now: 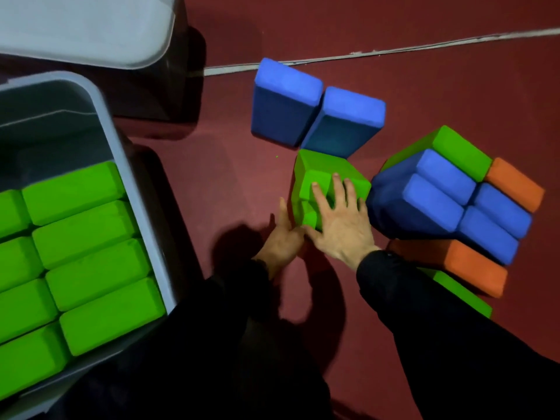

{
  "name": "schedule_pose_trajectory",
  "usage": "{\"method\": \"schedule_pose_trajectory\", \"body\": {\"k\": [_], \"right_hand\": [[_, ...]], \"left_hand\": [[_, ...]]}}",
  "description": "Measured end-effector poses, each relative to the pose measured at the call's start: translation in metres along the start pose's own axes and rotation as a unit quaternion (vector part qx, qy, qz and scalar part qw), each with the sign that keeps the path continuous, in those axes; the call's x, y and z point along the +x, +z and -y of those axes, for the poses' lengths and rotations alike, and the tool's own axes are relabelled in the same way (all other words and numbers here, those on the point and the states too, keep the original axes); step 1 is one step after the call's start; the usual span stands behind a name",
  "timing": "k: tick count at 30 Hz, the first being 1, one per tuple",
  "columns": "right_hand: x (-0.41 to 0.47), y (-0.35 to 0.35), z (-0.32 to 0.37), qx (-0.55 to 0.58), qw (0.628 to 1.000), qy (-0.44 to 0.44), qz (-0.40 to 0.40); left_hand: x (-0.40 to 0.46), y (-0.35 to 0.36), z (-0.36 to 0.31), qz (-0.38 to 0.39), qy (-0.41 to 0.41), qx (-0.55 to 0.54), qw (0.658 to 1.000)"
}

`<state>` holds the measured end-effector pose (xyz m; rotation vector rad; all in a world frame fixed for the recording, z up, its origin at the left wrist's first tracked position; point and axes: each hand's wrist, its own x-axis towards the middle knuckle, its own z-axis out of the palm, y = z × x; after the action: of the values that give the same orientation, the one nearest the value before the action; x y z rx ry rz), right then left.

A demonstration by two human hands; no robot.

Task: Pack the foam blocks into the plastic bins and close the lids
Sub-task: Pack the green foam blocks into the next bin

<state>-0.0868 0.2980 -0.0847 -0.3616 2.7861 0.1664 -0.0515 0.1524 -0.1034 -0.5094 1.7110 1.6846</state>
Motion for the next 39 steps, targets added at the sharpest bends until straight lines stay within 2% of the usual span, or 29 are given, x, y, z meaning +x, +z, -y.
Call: {"method": "schedule_pose_trajectory", "body": {"k": [3,5,11,13,16,20,23,25,28,31,33,36,38,39], "right_hand": [[0.004,-0.001,-0.006,0.051,0.998,0.014,-0.026],[0.01,-0.004,-0.008,0.052,0.998,0.021,-0.035],[0.03,-0.013,-0.008,0.092,0.992,0.058,-0.056],[0.036,-0.016,-0.004,0.075,0.995,0.062,-0.03],[0.043,-0.018,0.005,0.029,0.995,0.09,-0.016],[0.042,-0.008,0.001,-0.082,0.991,0.064,-0.087],[0.033,-0.011,-0.014,-0.068,0.988,0.059,-0.125],[0.021,-0.023,-0.02,-0.011,0.987,0.085,-0.137],[-0.015,-0.045,-0.017,0.109,0.964,0.108,-0.218],[-0.053,-0.064,0.004,0.299,0.892,0.187,-0.283],[-0.068,-0.081,0.024,0.404,0.836,0.223,-0.297],[-0.072,-0.111,0.049,0.454,0.817,0.168,-0.313],[-0.067,-0.132,0.069,0.487,0.81,0.118,-0.305],[-0.063,-0.145,0.082,0.505,0.805,0.091,-0.299]], "left_hand": [[0.015,0.004,0.004,-0.029,-0.074,-0.108,0.991],[0.017,0.011,0.0,-0.004,-0.115,-0.146,0.983],[0.03,0.022,0.003,0.022,-0.136,-0.226,0.964],[0.029,0.018,0.004,0.03,-0.137,-0.203,0.969],[0.024,0.012,0.01,-0.013,-0.116,-0.164,0.98],[0.025,-0.006,0.029,-0.091,-0.079,-0.017,0.993],[-0.011,-0.023,0.012,-0.135,-0.08,0.094,0.983],[-0.038,-0.04,0.0,-0.222,-0.047,0.171,0.959],[-0.085,-0.069,-0.009,-0.329,0.084,0.289,0.895],[-0.131,-0.092,-0.017,-0.4,0.235,0.283,0.839],[-0.161,-0.107,-0.029,-0.404,0.31,0.28,0.814],[-0.206,-0.145,-0.044,-0.393,0.344,0.272,0.808],[-0.24,-0.182,-0.052,-0.42,0.347,0.258,0.798],[-0.257,-0.203,-0.056,-0.445,0.35,0.261,0.782]]}}
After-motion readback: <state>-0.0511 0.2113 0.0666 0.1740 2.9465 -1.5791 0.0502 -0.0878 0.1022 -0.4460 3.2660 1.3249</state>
